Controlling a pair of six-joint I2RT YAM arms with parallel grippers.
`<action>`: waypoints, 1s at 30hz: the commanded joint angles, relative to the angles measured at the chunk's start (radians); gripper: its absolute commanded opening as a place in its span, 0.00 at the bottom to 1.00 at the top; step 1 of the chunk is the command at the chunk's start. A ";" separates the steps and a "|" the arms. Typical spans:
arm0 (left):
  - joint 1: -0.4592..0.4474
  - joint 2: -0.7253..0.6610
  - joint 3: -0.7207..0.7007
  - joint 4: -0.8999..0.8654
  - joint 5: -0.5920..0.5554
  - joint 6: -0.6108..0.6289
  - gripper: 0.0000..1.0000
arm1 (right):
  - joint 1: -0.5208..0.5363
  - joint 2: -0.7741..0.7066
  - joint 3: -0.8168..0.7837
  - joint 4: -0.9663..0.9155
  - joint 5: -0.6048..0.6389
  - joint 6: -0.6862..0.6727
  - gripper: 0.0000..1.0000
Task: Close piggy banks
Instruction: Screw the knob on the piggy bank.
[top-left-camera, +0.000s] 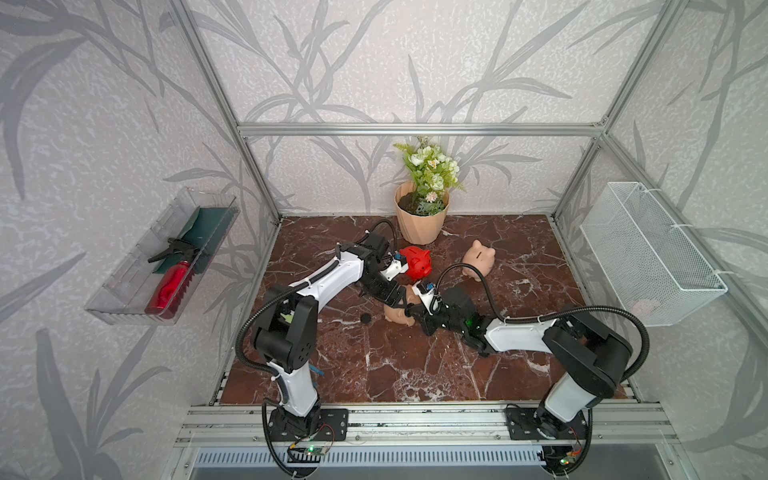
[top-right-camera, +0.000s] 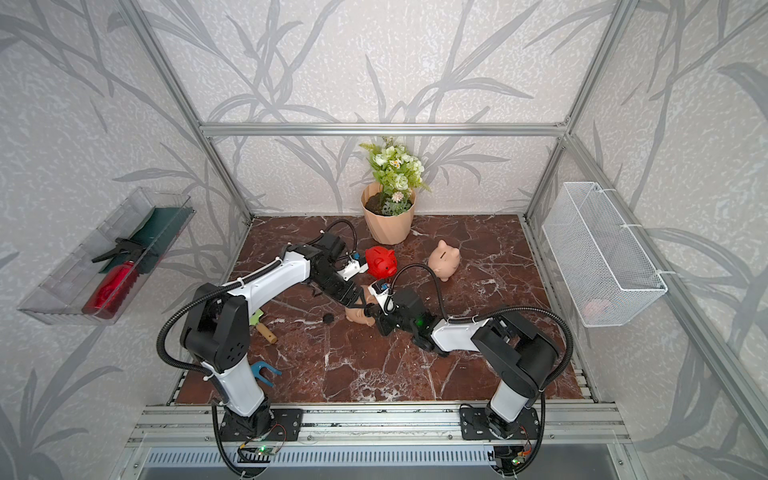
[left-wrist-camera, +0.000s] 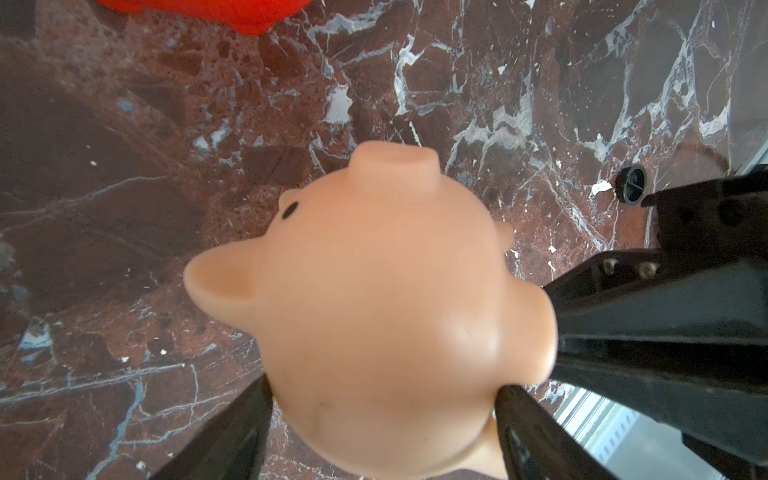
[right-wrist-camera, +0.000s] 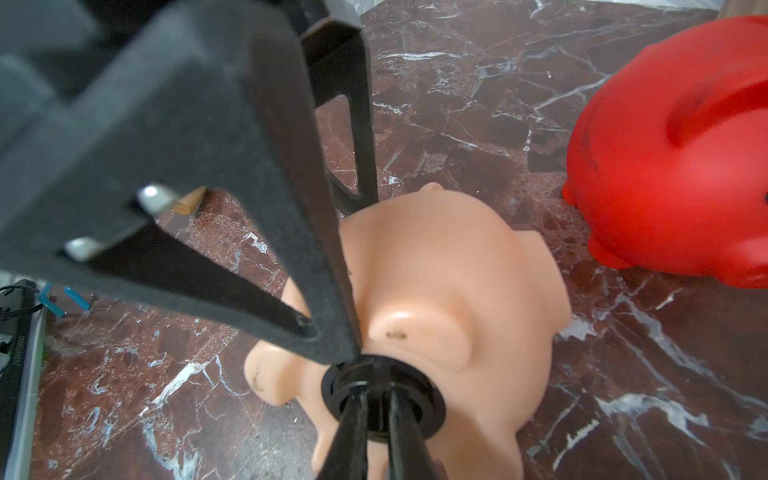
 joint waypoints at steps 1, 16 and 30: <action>-0.021 -0.010 -0.027 -0.048 0.068 0.021 0.82 | -0.002 0.005 0.011 0.080 0.006 0.021 0.14; -0.022 -0.006 -0.028 -0.045 0.072 0.018 0.82 | -0.002 0.026 0.007 0.152 -0.009 0.089 0.00; -0.021 -0.016 -0.029 -0.029 0.110 0.017 0.82 | -0.003 0.071 0.010 0.142 0.000 0.006 0.00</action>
